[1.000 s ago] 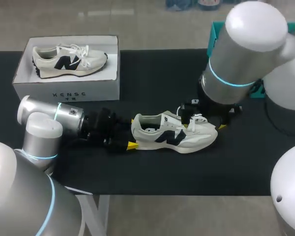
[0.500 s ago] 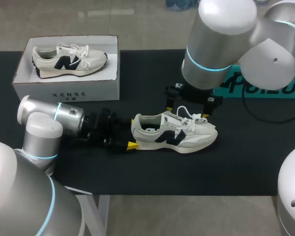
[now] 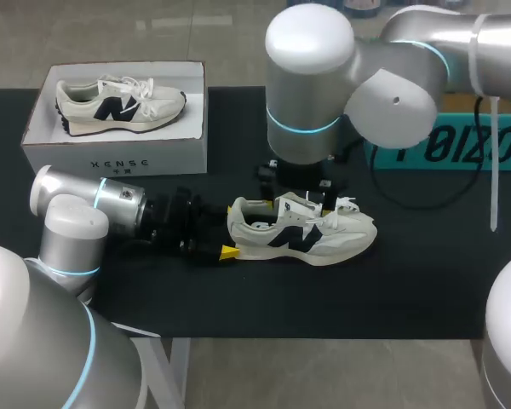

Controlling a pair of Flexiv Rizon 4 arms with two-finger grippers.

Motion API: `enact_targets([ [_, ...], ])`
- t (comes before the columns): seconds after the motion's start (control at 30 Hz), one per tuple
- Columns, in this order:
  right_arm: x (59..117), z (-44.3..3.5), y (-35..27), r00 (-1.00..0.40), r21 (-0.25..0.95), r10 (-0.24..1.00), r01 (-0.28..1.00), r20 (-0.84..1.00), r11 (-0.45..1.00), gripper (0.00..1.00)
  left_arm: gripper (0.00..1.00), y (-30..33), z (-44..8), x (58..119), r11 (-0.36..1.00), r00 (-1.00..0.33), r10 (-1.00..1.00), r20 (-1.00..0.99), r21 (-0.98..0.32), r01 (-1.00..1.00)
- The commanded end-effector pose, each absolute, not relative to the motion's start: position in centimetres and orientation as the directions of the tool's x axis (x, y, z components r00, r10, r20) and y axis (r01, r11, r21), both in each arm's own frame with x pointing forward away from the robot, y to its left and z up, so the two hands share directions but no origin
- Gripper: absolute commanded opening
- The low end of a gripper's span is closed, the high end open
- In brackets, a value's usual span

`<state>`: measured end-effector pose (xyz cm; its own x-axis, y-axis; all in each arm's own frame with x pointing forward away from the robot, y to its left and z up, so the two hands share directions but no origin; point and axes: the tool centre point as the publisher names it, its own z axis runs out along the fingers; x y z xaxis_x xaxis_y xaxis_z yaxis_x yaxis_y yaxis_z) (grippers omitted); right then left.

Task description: Take the shoe out of the shoebox, open the shoe tongue, remove and reinsert the insole, then place the shoe into the shoebox

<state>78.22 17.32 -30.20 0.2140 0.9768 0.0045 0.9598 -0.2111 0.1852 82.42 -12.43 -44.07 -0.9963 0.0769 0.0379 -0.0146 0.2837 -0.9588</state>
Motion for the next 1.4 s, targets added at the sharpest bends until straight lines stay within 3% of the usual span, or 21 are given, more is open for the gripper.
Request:
enact_targets([
  [0.03,78.8,-32.8,21.1,0.241,0.192,0.960,0.958,-0.142,-0.212,1.00,0.00,-12.6,-44.4,82.3,0.283,-0.997,0.075,0.037,-0.959,-0.015],
  [0.47,79.9,-35.4,21.4,0.173,0.180,0.948,0.975,-0.267,-0.127,1.00,0.00,-12.6,-44.4,82.3,0.283,-0.997,0.075,0.037,-0.959,-0.015],
  [1.23,81.5,-35.5,18.1,0.130,0.169,0.929,0.983,-0.345,-0.075,1.00,0.00,-12.6,-44.4,82.3,0.283,-0.997,0.075,0.037,-0.959,-0.015],
  [1.27,81.7,-35.5,17.9,0.129,0.167,0.929,0.983,-0.347,-0.074,0.43,0.00,-12.6,-44.4,82.3,0.283,-0.997,0.075,0.037,-0.959,-0.015],
  [1.33,81.8,-35.5,17.5,0.130,0.168,0.929,0.983,-0.347,-0.075,0.11,0.00,-12.6,-44.4,82.3,0.283,-0.997,0.075,0.037,-0.959,-0.015],
  [1.37,81.9,-35.4,17.4,0.131,0.168,0.929,0.983,-0.346,-0.076,0.00,0.00,-12.6,-44.4,82.3,0.283,-0.997,0.075,0.037,-0.959,-0.015],
  [1.4,81.9,-35.4,17.3,0.132,0.169,0.929,0.983,-0.346,-0.076,0.00,0.00,-12.6,-44.4,82.3,0.283,-0.997,0.075,0.037,-0.959,-0.015],
])
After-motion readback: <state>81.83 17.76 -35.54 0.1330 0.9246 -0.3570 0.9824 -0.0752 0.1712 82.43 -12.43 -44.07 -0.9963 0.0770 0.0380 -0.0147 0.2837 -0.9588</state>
